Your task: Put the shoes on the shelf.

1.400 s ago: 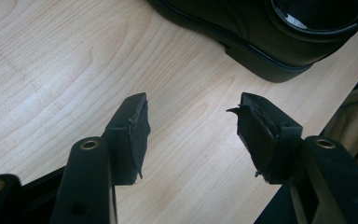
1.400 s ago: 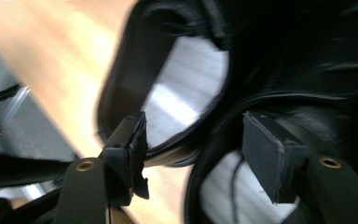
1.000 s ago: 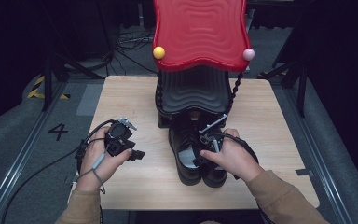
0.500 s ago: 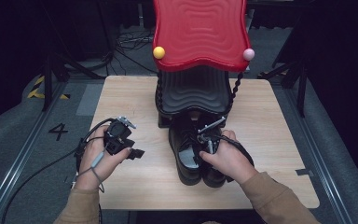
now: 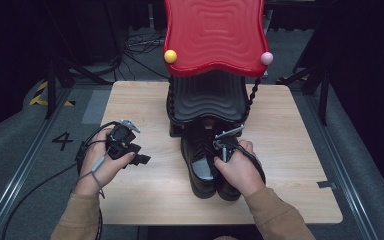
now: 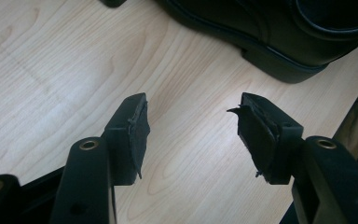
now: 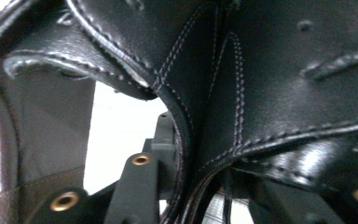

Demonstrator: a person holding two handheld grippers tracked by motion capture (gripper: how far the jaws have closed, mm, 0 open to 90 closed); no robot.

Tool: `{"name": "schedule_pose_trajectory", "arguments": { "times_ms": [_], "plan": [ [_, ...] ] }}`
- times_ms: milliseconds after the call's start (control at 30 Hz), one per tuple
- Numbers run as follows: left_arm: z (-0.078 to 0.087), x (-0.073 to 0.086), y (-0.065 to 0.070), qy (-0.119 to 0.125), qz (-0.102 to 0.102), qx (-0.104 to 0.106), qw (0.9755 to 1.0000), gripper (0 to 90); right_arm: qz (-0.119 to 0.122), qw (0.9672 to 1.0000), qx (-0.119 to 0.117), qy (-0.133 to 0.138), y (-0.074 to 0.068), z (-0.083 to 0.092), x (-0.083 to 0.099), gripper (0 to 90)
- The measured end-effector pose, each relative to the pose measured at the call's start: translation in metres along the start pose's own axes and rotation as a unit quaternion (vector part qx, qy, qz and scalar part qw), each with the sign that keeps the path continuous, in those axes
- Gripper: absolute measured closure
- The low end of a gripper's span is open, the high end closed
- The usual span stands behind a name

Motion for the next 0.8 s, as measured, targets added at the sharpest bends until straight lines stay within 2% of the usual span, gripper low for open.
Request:
{"name": "schedule_pose_trajectory", "arguments": {
  "times_ms": [267, 433, 533, 800],
  "plan": [
    [0.003, 0.001, 0.001, 0.007, 0.002, 0.001, 1.0, 43.7, -0.022, 0.9996, -0.004, -0.015, 0.002, 0.001, -0.003, 79.3],
    [0.003, 0.002, 0.002, 0.006, 0.005, 0.0, 1.0, 44.2, -0.024, 0.9995, 0.003, -0.019, 0.001, 0.001, -0.004, 80.9],
    [0.004, 0.005, 0.002, 0.008, 0.008, -0.002, 0.9999, 45.0, -0.029, 0.9994, -0.007, -0.019, 0.004, 0.001, -0.003, 81.4],
    [0.009, 0.009, -0.001, 0.017, 0.016, -0.001, 0.9997, 45.0, -0.008, 0.9994, 0.015, -0.03, 0.011, 0.007, 0.002, 82.0]
  ]
}}
Point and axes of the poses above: each handheld gripper's, and its own axes: z roughly backward along the jaws, x roughly out of its underside, y roughly to its right, the point moved 2 cm from there along -z, roughly forward along the jaws, and after that the axes turned 6 degrees about -y, right-handed, at the moved point
